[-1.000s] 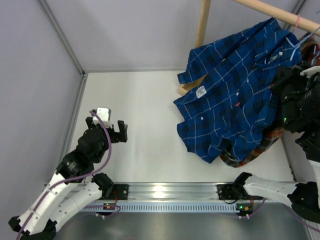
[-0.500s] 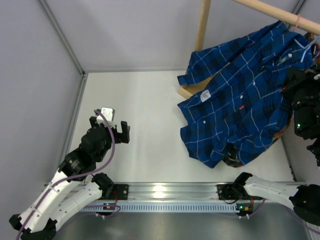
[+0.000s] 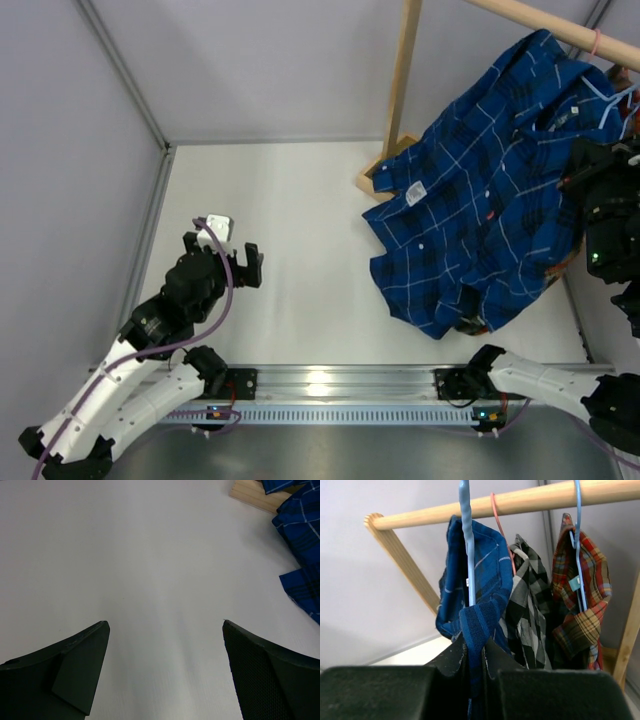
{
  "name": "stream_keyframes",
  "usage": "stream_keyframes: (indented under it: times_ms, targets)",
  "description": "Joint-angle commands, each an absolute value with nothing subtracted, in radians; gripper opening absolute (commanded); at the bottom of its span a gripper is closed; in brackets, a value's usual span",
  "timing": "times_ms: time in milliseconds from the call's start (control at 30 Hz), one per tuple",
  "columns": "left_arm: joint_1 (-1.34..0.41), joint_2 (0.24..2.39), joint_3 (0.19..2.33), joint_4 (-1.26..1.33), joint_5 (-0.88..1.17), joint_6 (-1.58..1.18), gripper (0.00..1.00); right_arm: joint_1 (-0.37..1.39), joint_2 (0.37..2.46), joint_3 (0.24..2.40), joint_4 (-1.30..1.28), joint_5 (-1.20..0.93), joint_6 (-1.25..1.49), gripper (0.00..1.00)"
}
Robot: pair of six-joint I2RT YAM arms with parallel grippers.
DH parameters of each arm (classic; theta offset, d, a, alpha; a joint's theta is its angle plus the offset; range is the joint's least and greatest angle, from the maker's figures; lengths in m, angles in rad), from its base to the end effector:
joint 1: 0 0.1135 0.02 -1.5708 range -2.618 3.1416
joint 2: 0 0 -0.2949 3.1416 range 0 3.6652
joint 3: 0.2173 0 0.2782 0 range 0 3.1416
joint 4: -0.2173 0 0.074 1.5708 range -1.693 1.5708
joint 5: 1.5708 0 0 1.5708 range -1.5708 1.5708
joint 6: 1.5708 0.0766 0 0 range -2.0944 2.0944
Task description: Place the shirt on the hanger
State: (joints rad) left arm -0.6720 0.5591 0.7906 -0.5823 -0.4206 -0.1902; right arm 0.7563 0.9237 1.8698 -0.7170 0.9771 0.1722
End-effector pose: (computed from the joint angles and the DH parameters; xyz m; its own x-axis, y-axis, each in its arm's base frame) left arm 0.1414 -0.0725 0.3412 -0.3148 0.0299 -0.9487 0.2126 0.9763 -0.0397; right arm 0.0918 -0.0007 0.6308 0.1976 0.3182 -0.9272 0.1720 0.9199 0.3523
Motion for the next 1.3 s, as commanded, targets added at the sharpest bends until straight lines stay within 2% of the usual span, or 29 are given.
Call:
stream_keyframes:
  times_ms: [0, 167, 567, 833, 1067, 1267]
  targets:
    - [-0.669, 0.569, 0.788, -0.532, -0.4, -0.199, 0.98, 0.752, 0.945, 1.849, -0.565, 1.079, 0.13, 0.0]
    - [-0.667, 0.56, 0.788, -0.532, -0.396, -0.199, 0.98, 0.752, 1.011, 1.841, -0.508, 1.04, 0.132, 0.0]
    - [-0.652, 0.534, 0.788, -0.528, -0.364, -0.193, 0.98, 0.727, 1.35, 1.997, -0.377, 1.094, 0.141, 0.0]
    - [-0.652, 0.509, 0.779, -0.517, -0.31, -0.192, 0.98, 0.727, 1.551, 2.114, -0.132, 1.224, -0.084, 0.0]
    - [-0.652, 0.514, 0.781, -0.512, -0.278, -0.19, 0.98, 0.703, 1.738, 2.318, -0.074, 1.238, -0.167, 0.0]
    - [-0.652, 0.522, 0.776, -0.508, -0.273, -0.19, 0.98, 0.643, 1.753, 2.238, -0.074, 1.21, -0.071, 0.0]
